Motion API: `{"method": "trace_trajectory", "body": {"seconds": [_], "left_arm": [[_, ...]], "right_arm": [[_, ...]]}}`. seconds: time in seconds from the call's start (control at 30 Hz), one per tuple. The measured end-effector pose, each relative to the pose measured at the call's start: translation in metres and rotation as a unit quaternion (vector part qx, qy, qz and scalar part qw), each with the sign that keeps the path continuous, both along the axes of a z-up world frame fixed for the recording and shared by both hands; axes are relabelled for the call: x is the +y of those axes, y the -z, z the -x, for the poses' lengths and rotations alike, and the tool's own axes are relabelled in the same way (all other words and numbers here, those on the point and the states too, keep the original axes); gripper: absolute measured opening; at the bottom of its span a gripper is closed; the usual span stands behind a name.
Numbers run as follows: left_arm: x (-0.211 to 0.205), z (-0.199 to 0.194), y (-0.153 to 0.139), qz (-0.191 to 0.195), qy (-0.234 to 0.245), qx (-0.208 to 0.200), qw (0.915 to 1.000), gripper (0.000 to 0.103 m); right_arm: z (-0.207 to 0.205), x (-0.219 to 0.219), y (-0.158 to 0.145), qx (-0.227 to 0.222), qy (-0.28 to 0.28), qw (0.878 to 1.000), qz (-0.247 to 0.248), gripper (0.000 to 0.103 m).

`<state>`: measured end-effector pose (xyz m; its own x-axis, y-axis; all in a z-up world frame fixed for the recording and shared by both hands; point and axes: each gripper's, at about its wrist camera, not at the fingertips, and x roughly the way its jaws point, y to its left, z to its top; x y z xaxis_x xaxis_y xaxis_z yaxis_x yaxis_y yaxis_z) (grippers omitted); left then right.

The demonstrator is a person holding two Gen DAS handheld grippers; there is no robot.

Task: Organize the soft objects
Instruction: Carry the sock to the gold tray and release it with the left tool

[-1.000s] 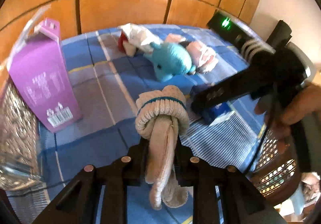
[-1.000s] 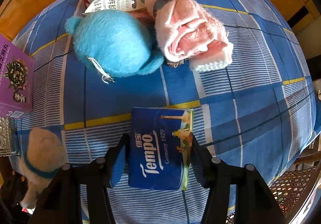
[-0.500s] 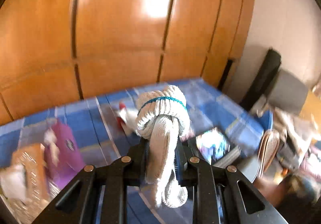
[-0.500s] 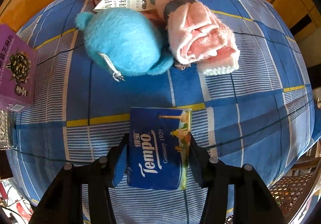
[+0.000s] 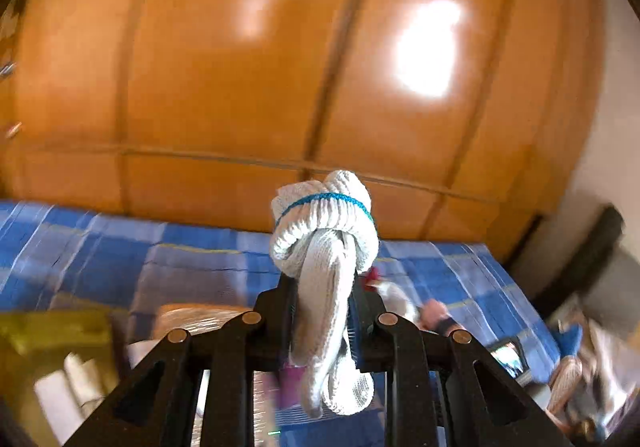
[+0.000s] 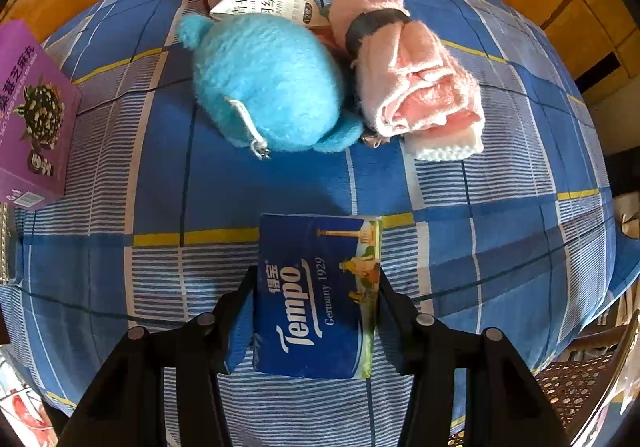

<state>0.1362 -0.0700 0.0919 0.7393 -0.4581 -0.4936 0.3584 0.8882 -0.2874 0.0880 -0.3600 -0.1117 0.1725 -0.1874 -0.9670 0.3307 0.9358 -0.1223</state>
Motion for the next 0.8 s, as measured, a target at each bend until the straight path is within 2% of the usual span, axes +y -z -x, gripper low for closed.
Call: {"method": "trace_trajectory", "body": {"seconds": [0.13,0.23,0.4,0.6,0.7,0.8], "left_arm": [[0.060,0.001,0.014,0.006,-0.073,0.013,0.9972,0.022],[0.102,0.007,0.028,0.007,-0.125,0.026,0.9917,0.022],[0.174,0.027,0.064,0.019,-0.211,0.067,0.9750,0.022],[0.227,0.053,0.110,0.028,-0.268,0.123,0.9552,0.023],[0.241,0.066,0.132,0.033,-0.288,0.149,0.9453,0.023],[0.246,0.072,0.153,0.030,-0.295,0.170,0.9397,0.023]], "right_arm": [[0.001,0.011,0.001,-0.001,-0.012,1.000,0.005,0.053],[0.002,0.018,0.002,-0.003,-0.013,1.000,0.008,0.053],[0.002,0.027,0.001,-0.004,-0.017,1.000,0.018,0.053],[0.006,0.037,0.002,-0.010,-0.014,0.999,0.032,0.053],[0.011,0.046,0.001,-0.017,-0.012,0.999,0.043,0.053],[0.018,0.057,0.004,-0.024,-0.015,0.998,0.060,0.053]]}}
